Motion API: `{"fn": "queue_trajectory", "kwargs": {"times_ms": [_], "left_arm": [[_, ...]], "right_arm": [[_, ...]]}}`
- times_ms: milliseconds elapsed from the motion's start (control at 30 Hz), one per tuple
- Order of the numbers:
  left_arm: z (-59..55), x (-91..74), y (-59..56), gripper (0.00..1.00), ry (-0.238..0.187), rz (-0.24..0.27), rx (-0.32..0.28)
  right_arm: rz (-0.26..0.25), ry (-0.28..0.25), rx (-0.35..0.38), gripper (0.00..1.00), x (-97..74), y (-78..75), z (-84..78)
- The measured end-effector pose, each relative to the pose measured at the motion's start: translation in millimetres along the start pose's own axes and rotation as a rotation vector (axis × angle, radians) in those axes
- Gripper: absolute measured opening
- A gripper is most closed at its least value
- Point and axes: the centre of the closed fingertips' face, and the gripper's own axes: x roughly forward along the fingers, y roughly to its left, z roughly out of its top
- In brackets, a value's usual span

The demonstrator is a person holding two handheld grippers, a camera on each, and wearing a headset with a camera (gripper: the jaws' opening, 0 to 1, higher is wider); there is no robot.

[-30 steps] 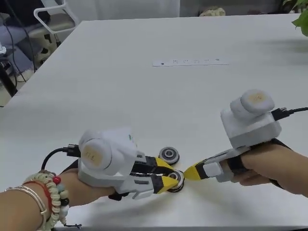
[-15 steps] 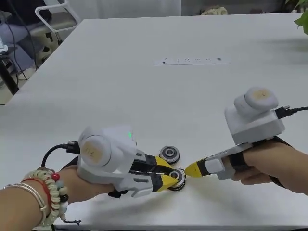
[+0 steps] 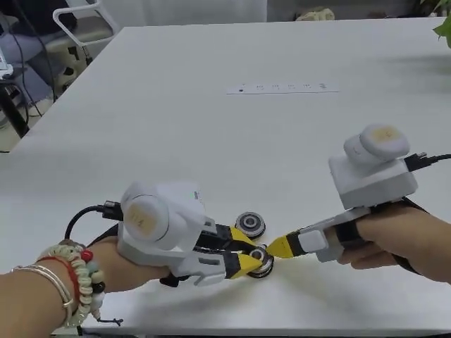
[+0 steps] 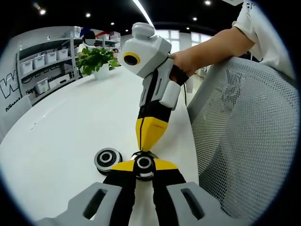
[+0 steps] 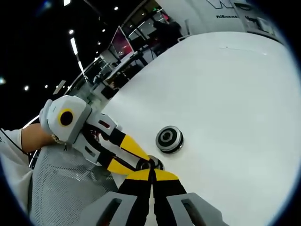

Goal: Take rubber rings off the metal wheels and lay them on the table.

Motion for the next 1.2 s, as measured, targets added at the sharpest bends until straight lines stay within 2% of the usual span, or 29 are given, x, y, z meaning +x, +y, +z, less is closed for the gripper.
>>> {"fn": "queue_trajectory", "kwargs": {"times_ms": [233, 433, 733, 767, 800, 833, 867, 900, 933, 1000, 1067, 1200], "left_arm": [[0.1, 0.0, 0.3, 0.08, -0.002, 0.000, -0.002], [0.0, 0.2, 0.3, 0.08, -0.002, 0.002, -0.009], [-0.1, 0.0, -0.2, 0.08, -0.002, -0.002, -0.008], [0.0, 0.0, -0.3, 0.08, -0.002, -0.002, -0.008], [0.0, 0.0, -0.3, 0.08, -0.002, -0.002, -0.008], [0.0, 0.0, -0.3, 0.08, -0.002, -0.002, -0.008], [0.0, -0.1, -0.4, 0.08, -0.002, -0.001, -0.010], [0.0, -0.1, -0.4, 0.08, -0.002, 0.000, -0.011], [0.0, -0.1, -0.4, 0.08, -0.002, 0.000, -0.011], [0.0, -0.2, -0.5, 0.08, -0.003, 0.002, -0.013], [0.2, -0.2, -0.2, 0.08, -0.005, 0.005, -0.017], [0.7, 0.2, -0.1, 0.08, 0.011, 0.006, -0.028]], "right_arm": [[0.026, -0.001, -0.016, 0.00, 1.2, 6.7, 1.9], [0.020, -0.002, -0.016, 0.00, 0.8, 2.3, 2.5], [0.031, -0.001, -0.050, 0.00, 2.0, 7.1, 4.0], [0.040, -0.003, -0.053, 0.00, 2.0, 8.8, 4.5], [0.056, -0.028, -0.055, 0.00, 2.1, 12.2, 8.9], [0.133, -0.069, -0.011, 0.00, 0.3, 27.1, 17.9], [0.102, -0.065, -0.035, 0.00, -1.1, 22.0, 18.9], [0.012, -0.028, -0.120, 0.00, 0.8, 8.3, 15.0], [-0.005, -0.010, -0.139, 0.00, 2.2, 6.4, 11.2], [0.008, 0.009, -0.106, 0.00, 5.7, 4.5, 5.0], [-0.018, 0.031, -0.134, 0.00, 5.8, -1.8, 1.2], [-0.019, 0.026, -0.123, 0.00, 7.3, -2.9, 2.6]]}}
